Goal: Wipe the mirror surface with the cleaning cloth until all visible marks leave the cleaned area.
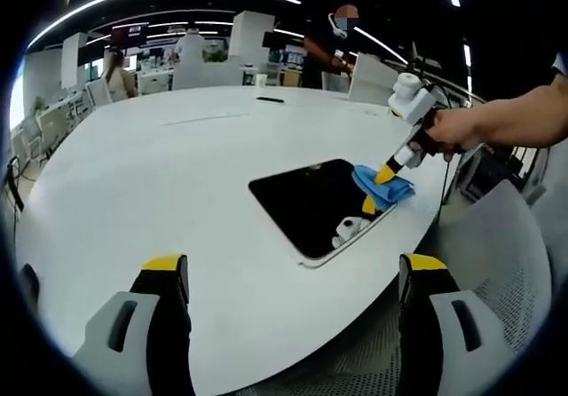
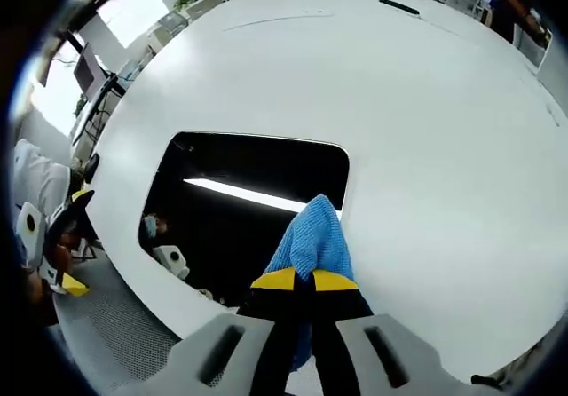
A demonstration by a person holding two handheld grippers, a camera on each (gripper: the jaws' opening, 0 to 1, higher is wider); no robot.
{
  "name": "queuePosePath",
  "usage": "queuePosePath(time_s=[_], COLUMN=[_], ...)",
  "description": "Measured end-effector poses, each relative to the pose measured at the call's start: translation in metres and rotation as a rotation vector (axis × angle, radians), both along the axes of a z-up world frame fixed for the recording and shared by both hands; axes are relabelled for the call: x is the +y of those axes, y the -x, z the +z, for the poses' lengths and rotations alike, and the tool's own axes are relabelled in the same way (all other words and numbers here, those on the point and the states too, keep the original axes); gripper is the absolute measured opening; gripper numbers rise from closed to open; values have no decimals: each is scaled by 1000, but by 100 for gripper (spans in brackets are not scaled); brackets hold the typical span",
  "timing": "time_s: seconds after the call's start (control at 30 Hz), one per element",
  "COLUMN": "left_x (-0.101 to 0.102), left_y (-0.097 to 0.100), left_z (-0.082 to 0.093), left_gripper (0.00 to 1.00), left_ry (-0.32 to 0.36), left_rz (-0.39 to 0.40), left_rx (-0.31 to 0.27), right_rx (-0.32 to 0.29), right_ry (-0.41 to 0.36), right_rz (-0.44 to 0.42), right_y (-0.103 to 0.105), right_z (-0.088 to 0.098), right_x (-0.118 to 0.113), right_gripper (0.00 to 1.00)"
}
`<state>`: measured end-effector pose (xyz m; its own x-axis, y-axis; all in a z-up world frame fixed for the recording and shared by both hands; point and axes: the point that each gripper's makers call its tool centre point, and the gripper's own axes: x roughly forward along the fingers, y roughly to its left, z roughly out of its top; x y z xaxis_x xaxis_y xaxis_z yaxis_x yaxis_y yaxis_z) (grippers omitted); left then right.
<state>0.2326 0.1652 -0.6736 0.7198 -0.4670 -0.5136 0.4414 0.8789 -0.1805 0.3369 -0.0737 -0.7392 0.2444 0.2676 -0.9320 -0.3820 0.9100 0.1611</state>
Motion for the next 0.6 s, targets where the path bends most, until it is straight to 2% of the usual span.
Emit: queuePosePath(time_s=[0.6], left_x=[2], left_y=[-2], left_z=[-2], left_gripper=[98], left_ry=[13], left_rz=[5], left_rx=[6], right_rx=[2], right_ry=[29], right_rz=[32], right_y=[-41], right_z=[-1], right_x=[8], right_gripper=[0])
